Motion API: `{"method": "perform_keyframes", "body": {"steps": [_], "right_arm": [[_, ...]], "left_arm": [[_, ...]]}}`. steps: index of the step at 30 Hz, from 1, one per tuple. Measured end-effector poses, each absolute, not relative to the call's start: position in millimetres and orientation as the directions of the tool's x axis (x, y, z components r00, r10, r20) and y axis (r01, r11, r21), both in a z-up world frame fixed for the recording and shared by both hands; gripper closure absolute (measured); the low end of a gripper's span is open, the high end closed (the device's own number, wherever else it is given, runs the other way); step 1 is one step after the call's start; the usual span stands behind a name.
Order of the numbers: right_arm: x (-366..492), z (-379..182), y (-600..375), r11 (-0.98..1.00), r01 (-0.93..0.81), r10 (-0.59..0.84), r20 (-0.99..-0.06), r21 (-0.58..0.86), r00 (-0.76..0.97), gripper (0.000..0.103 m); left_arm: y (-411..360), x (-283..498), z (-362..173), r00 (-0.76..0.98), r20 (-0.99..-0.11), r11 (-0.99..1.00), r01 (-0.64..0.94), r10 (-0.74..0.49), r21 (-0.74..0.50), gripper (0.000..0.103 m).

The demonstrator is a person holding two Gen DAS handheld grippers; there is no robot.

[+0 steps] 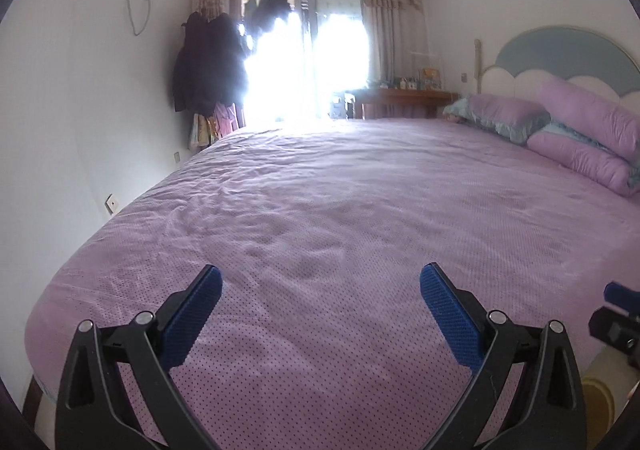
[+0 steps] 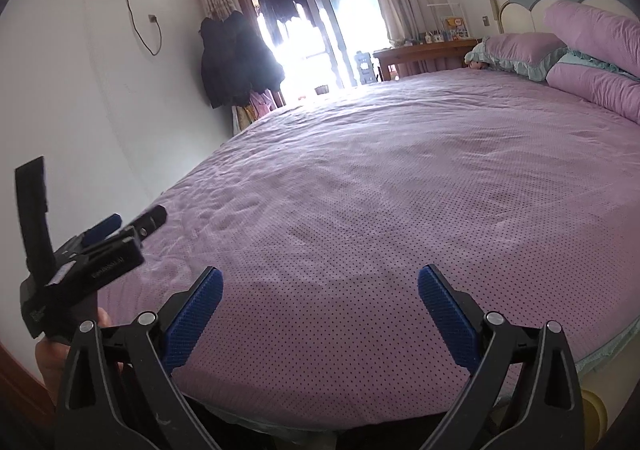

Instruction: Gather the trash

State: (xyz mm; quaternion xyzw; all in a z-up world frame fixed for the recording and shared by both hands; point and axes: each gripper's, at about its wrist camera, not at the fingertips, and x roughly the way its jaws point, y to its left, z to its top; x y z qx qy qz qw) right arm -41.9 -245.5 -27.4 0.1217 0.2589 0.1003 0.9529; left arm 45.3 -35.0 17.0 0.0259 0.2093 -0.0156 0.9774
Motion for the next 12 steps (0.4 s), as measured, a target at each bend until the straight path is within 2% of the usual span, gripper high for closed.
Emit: {"method": "perform_keyframes", "body": {"steps": [7, 12], "right_arm": [[-25.9, -29.9, -237.1, 0.952, -0.142, 0.262, -0.477, 0.272, 0.839, 0.008], [-4.1, -34.2, -242.3, 0.960, -0.133, 0.242, -0.490, 0.246, 0.838, 0.009]], "left_arm": [[-20.2, 62.8, 16.2, 0.899, -0.438, 1.000, 0.023, -0.016, 0.011, 0.004], [-1.5, 94.7, 14.7, 0.887, -0.461, 0.999, -0.020, 0.032, 0.031, 0.004]]}}
